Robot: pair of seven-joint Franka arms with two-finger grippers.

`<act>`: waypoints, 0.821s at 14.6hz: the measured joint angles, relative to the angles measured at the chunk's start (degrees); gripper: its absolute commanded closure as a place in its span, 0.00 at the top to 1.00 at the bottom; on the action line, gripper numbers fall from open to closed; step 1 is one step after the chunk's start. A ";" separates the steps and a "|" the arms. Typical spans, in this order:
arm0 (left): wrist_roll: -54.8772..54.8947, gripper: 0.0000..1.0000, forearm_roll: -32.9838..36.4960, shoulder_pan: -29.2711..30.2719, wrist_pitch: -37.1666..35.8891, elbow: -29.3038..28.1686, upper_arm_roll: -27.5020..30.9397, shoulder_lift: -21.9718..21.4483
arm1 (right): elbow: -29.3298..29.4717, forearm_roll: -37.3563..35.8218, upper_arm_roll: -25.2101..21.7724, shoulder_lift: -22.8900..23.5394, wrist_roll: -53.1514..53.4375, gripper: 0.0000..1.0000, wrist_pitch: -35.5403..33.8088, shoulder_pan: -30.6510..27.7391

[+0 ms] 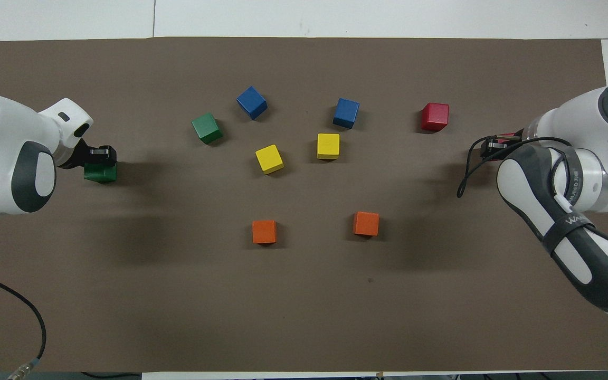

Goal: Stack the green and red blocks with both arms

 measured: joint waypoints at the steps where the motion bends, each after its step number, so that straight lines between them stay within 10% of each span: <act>1: 0.00 1.00 0.00 0.00 0.31 -0.01 -0.02 0.00 | -0.32 0.62 0.01 0.79 0.04 0.00 1.69 -0.29; 6: -8.05 1.00 -0.92 -4.71 -11.94 14.68 -0.95 2.78 | -0.51 3.25 -0.03 4.16 0.17 0.00 5.89 -0.55; 7: -14.27 1.00 -0.92 -7.90 -15.32 19.86 -1.03 4.66 | -0.56 3.28 -0.03 4.17 0.17 0.24 5.97 -0.55; 8: -20.01 1.00 -0.89 -11.26 -17.13 24.05 -0.99 6.96 | -0.70 3.32 -0.03 4.17 0.29 0.99 6.37 -0.56; 12: -38.13 1.00 -0.80 -20.53 -15.53 30.54 1.16 14.79 | -0.63 3.36 0.30 4.11 4.88 1.00 7.54 0.61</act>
